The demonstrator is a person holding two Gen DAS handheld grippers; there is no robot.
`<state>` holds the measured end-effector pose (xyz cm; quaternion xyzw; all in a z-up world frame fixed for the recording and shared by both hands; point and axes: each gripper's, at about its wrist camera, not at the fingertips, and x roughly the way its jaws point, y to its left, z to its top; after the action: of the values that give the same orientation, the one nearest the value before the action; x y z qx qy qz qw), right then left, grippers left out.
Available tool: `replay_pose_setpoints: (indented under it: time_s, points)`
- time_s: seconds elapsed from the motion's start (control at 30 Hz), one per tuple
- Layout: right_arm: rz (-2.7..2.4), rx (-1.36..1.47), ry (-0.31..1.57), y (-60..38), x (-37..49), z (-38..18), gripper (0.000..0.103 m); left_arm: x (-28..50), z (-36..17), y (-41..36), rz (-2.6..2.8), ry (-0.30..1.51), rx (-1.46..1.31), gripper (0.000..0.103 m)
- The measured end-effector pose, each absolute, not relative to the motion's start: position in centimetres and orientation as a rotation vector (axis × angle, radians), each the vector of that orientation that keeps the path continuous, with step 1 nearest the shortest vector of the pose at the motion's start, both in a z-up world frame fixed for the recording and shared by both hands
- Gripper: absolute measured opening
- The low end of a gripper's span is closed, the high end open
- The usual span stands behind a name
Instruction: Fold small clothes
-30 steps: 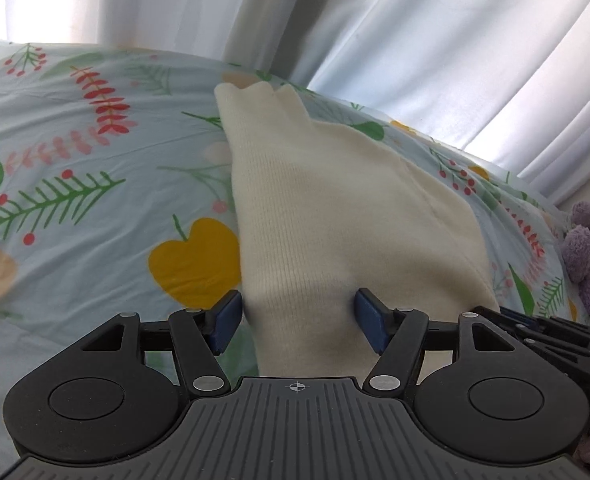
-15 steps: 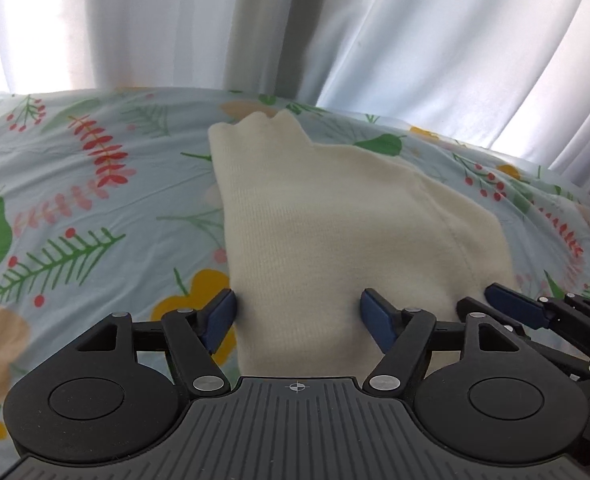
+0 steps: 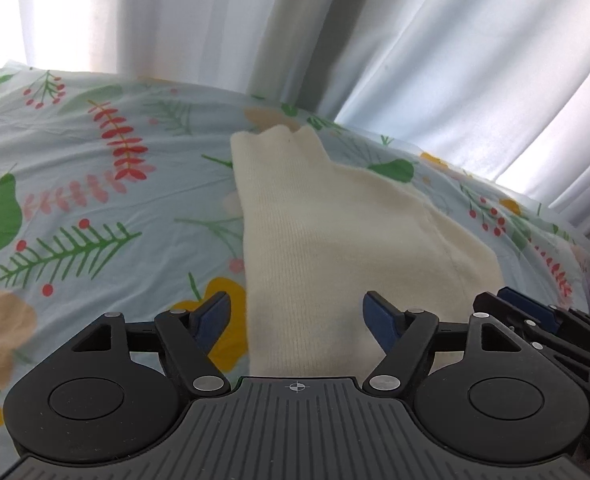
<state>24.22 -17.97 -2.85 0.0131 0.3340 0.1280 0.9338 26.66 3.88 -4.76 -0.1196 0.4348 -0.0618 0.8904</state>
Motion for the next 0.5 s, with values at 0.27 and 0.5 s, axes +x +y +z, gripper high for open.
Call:
replay_pose_setpoints:
  time_s: [0.27, 0.5]
  points:
    - [0.214, -0.032, 0.699, -15.6, 29.8, -4.4, 0.029, 30.7, -7.2, 2.7, -0.061, 0.896, -0.286, 0.08]
    - [0.13, -0.001, 0.677, -17.0, 31.1, -6.9, 0.043, 32.1, -9.0, 1.8, -0.021, 0.838, -0.233, 0.085]
